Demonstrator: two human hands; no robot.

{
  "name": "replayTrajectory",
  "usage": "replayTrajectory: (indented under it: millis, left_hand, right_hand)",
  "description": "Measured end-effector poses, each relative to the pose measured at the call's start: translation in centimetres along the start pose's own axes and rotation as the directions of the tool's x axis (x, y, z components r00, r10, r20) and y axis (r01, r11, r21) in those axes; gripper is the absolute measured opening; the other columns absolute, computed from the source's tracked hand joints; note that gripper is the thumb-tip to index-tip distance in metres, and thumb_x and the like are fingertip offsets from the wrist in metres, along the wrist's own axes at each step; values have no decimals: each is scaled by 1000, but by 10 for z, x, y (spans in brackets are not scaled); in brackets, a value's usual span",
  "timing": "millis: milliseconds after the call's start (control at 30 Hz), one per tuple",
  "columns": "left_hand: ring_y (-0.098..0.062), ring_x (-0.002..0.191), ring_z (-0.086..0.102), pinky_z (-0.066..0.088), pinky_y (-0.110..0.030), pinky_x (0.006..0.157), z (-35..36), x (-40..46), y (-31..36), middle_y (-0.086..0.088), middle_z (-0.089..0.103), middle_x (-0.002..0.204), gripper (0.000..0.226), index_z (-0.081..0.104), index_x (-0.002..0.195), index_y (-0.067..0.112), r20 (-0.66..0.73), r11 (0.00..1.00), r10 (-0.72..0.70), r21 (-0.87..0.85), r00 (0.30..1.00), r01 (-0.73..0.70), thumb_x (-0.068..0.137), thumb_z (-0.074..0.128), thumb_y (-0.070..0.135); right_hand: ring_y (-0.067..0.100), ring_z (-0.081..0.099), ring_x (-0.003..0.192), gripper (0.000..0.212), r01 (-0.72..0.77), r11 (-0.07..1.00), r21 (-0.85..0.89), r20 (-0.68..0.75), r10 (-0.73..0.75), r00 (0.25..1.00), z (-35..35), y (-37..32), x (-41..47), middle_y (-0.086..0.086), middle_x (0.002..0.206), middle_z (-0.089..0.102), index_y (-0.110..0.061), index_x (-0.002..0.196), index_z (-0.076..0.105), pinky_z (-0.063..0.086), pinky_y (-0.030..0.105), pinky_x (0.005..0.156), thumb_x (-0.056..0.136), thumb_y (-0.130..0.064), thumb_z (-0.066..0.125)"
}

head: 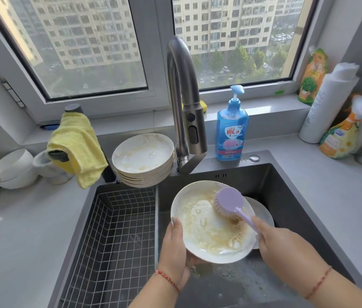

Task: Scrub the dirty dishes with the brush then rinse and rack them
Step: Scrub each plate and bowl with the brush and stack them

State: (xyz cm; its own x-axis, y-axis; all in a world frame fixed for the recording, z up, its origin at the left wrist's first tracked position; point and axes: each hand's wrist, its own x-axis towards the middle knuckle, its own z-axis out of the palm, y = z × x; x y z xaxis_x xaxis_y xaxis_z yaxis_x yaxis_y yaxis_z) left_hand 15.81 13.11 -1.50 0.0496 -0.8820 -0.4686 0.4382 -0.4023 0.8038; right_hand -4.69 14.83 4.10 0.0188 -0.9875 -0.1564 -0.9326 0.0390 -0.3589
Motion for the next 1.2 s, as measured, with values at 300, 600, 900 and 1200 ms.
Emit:
replayTrajectory:
  millis: [300,600,900,1200]
  left_hand:
    - [-40,98,69,59,-55,64,-3,10,-5,-13,65,122,66,49,134,31,-124,1000,6,17,992,-4,80,38,68]
    - [-32,98,69,56,-66,67,-11,13,5,-8,67,121,52,50,135,26,-126,997,66,-32,990,-70,97,32,56]
    - [-39,97,68,58,-49,59,-2,17,2,-15,66,119,67,53,129,24,-133,1000,-9,6,991,10,81,35,67]
    - [-31,93,73,59,-50,62,5,6,-8,-7,75,106,43,57,124,29,-22,999,-54,6,998,54,100,32,53]
  right_hand:
    - [-5,56,72,63,46,965,258,272,-118,955,0,-33,-33,-14,93,65,-87,92,19,41,4,70,98,-27,38]
    - [13,55,69,40,-5,1000,12,113,4,994,-6,-4,-15,-7,74,54,-44,136,38,42,22,61,99,-32,30]
    - [4,61,85,55,96,966,242,297,-168,940,-1,-37,-21,-13,99,66,-81,108,31,44,10,77,96,-27,38]
    - [9,40,46,52,60,998,36,-38,-59,998,20,-39,33,-5,57,46,-44,145,27,30,23,42,99,-21,34]
